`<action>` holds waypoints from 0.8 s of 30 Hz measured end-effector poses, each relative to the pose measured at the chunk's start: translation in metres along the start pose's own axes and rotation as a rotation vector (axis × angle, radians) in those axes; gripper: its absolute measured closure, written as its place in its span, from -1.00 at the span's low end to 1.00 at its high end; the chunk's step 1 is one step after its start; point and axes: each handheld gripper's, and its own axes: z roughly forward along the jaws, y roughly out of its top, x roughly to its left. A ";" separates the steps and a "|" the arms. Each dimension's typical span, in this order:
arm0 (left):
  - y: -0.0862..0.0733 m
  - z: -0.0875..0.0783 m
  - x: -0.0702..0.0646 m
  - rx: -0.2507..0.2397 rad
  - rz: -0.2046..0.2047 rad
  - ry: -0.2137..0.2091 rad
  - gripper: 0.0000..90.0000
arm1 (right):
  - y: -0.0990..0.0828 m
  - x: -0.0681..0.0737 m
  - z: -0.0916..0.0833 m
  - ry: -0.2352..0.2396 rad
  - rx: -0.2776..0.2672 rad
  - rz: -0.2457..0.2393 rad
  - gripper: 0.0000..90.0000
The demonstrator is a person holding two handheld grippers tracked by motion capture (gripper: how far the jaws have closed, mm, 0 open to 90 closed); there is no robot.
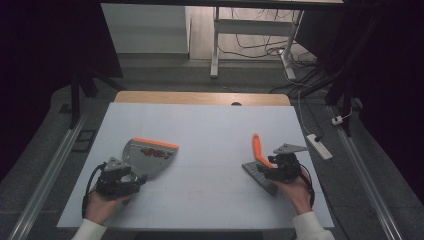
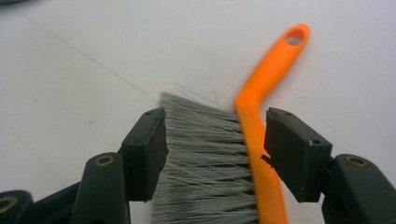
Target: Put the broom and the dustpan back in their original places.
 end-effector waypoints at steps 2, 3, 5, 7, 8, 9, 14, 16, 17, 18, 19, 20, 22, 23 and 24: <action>0.003 0.003 -0.001 0.003 0.023 -0.018 -0.31 | 0.000 0.003 0.000 0.023 -0.012 -0.020 -0.12; 0.004 0.004 -0.002 0.004 0.034 -0.028 -0.31 | 0.000 0.005 0.000 0.037 -0.014 -0.034 -0.12; 0.005 0.008 -0.003 0.006 0.055 -0.047 -0.30 | 0.000 0.009 -0.001 0.059 -0.017 -0.060 -0.13; 0.006 0.011 -0.003 0.016 0.078 -0.069 -0.30 | -0.001 0.012 -0.002 0.081 -0.025 -0.079 -0.13; 0.007 0.012 -0.003 0.020 0.086 -0.079 -0.30 | -0.001 0.014 -0.002 0.089 -0.030 -0.086 -0.12; 0.008 0.014 -0.003 0.023 0.095 -0.091 -0.30 | -0.002 0.015 -0.002 0.096 -0.034 -0.092 -0.12; 0.011 0.022 -0.003 0.037 0.113 -0.116 -0.30 | -0.007 0.019 0.000 0.120 -0.036 -0.100 -0.12; 0.011 0.023 -0.003 0.045 0.119 -0.125 -0.30 | -0.010 0.020 0.000 0.128 -0.038 -0.101 -0.12; 0.011 0.023 -0.003 0.045 0.121 -0.125 -0.30 | -0.011 0.021 0.000 0.133 -0.039 -0.103 -0.12; 0.010 0.023 -0.003 0.046 0.122 -0.128 -0.31 | -0.013 0.022 -0.001 0.135 -0.042 -0.105 -0.12; 0.010 0.022 -0.004 0.046 0.122 -0.133 -0.31 | -0.014 0.022 -0.001 0.140 -0.047 -0.110 -0.12; 0.009 0.021 -0.004 0.045 0.122 -0.136 -0.31 | -0.015 0.023 -0.002 0.144 -0.050 -0.116 -0.12; 0.008 0.020 -0.005 0.045 0.122 -0.139 -0.31 | -0.016 0.024 -0.003 0.147 -0.061 -0.131 -0.12; 0.007 0.019 -0.005 0.042 0.120 -0.141 -0.31 | -0.016 0.025 -0.004 0.153 -0.067 -0.133 -0.12; 0.006 0.019 -0.005 0.041 0.112 -0.151 -0.31 | -0.016 0.025 -0.005 0.155 -0.073 -0.139 -0.12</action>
